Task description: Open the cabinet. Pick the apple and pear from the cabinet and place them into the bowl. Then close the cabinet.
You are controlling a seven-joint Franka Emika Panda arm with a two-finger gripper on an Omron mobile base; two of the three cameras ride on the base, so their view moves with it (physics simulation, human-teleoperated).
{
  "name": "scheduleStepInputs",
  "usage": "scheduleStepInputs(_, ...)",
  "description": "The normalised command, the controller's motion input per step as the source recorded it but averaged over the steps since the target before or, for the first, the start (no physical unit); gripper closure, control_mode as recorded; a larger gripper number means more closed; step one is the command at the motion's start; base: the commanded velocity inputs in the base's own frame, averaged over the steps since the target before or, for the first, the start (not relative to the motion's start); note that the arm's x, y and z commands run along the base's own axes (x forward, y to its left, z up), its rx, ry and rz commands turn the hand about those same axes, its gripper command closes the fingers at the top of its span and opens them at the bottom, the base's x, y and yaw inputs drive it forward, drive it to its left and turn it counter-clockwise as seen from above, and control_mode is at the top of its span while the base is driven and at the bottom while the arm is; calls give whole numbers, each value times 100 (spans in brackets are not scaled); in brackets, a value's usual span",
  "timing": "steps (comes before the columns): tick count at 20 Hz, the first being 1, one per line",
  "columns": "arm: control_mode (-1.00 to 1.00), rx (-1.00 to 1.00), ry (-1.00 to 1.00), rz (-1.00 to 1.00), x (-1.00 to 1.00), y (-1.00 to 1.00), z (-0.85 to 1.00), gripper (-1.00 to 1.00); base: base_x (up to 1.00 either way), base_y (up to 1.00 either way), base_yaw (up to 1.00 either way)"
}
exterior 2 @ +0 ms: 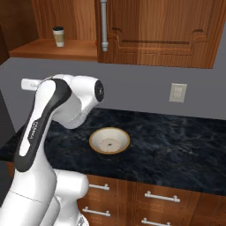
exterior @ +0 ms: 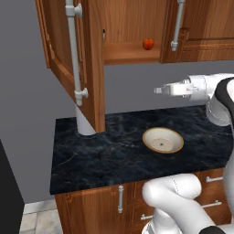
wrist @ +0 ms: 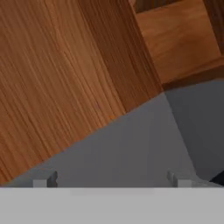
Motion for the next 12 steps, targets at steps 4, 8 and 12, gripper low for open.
scheduleStepInputs(4,-100,0,-24,-47,-32,-81,26,-100,0,0,0)
scheduleStepInputs(8,-100,0,-23,-50,-30,-66,26,-100,0,0,0)
scheduleStepInputs(12,-100,0,-20,-46,-9,-40,38,-100,0,0,0)
